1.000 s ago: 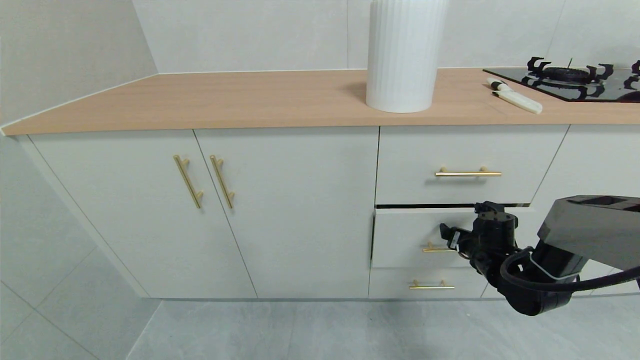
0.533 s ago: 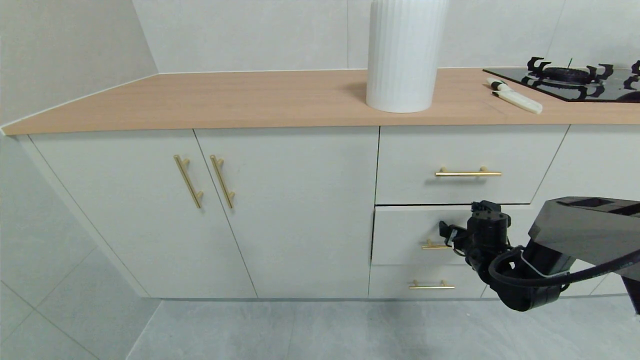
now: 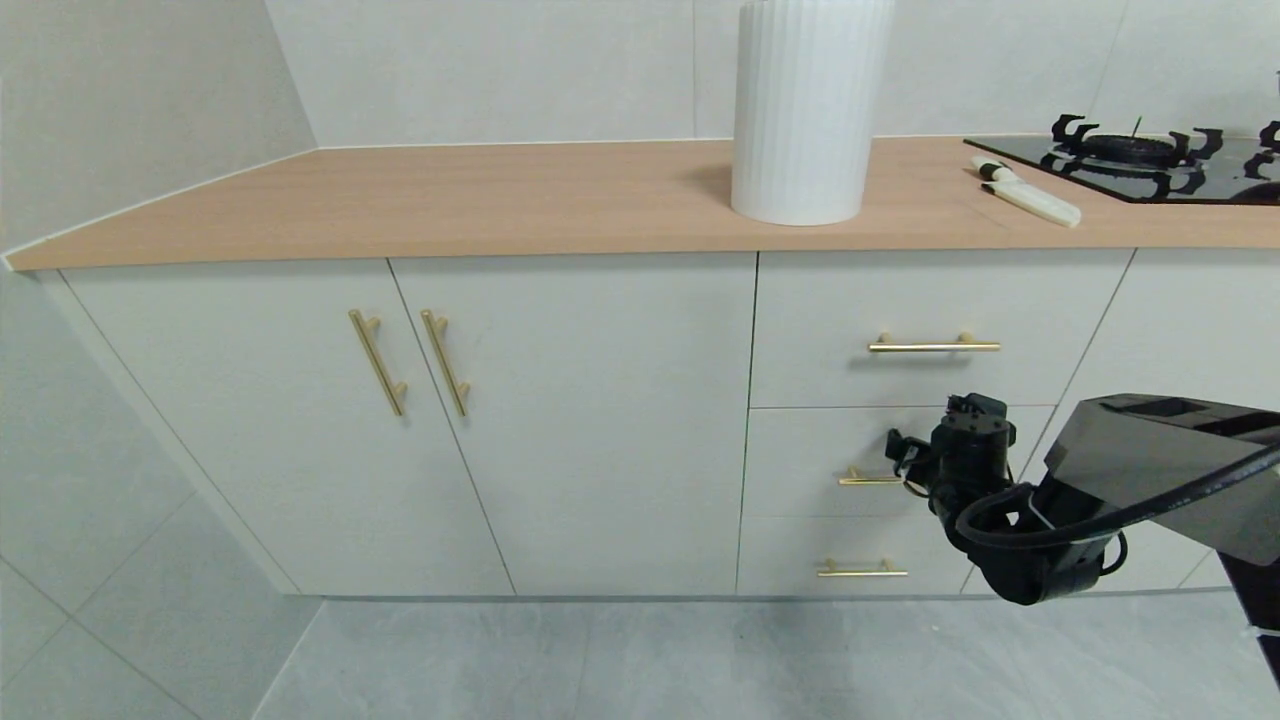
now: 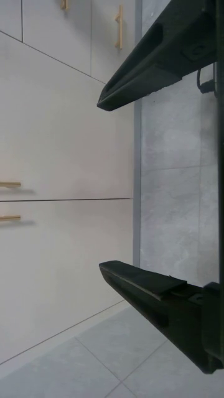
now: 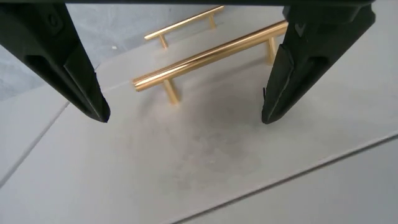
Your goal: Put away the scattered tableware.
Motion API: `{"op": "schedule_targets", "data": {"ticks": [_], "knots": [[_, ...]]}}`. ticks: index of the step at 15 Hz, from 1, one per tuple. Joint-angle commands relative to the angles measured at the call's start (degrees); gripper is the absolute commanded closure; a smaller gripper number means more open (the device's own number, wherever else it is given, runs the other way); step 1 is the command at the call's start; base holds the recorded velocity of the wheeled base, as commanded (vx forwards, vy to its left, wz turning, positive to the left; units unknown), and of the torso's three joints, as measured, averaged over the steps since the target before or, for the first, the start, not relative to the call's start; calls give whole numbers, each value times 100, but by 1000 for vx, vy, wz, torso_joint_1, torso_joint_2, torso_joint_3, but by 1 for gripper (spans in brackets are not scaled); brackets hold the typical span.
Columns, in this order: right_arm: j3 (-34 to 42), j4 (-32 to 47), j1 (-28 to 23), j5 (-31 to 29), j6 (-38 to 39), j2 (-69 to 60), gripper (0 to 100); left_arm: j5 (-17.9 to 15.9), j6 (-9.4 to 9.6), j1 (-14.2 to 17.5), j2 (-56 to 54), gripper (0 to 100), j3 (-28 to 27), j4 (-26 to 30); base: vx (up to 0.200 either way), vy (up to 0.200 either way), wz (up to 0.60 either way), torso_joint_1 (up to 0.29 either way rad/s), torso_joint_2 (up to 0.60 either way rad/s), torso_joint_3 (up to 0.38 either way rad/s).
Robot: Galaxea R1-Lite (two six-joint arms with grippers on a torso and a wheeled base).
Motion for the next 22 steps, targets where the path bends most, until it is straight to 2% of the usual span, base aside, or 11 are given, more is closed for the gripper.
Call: {"op": "schedule_targets", "data": {"ticks": [1, 4, 5, 7, 8, 9, 13, 15, 18, 20, 22], "knots": [[52, -46, 5, -6, 3, -50, 0, 1, -4, -2, 9, 0, 0, 0, 0, 0, 0, 0, 0, 0], [641, -11, 49, 100, -6, -621, 0, 1, -4, -2, 9, 0, 0, 0, 0, 0, 0, 0, 0, 0], [1019, 33, 93, 320, -6, -999, 0, 1, -4, -2, 9, 0, 0, 0, 0, 0, 0, 0, 0, 0], [2082, 437, 181, 1374, -23, -2027, 0, 1, -4, -2, 9, 0, 0, 0, 0, 0, 0, 0, 0, 0], [2346, 780, 190, 1884, -23, -2519, 0, 1, -4, -2, 9, 0, 0, 0, 0, 0, 0, 0, 0, 0], [2451, 1211, 216, 2113, -32, -3003, 0, 1, -4, -2, 9, 0, 0, 0, 0, 0, 0, 0, 0, 0], [2776, 2239, 216, 2104, -656, -4972, 0, 1, -4, -2, 9, 0, 0, 0, 0, 0, 0, 0, 0, 0], [2847, 3030, 322, 2104, -946, -6114, 0, 1, -4, -2, 9, 0, 0, 0, 0, 0, 0, 0, 0, 0], [2838, 4753, 366, 1893, -1262, -8162, 0, 1, -4, -2, 9, 0, 0, 0, 0, 0, 0, 0, 0, 0], [2838, 5289, 339, 1638, -1429, -9076, 0, 1, -4, -2, 9, 0, 0, 0, 0, 0, 0, 0, 0, 0], [2776, 6221, 120, 1462, -1649, -10447, 0, 1, -4, -2, 9, 0, 0, 0, 0, 0, 0, 0, 0, 0]]}}
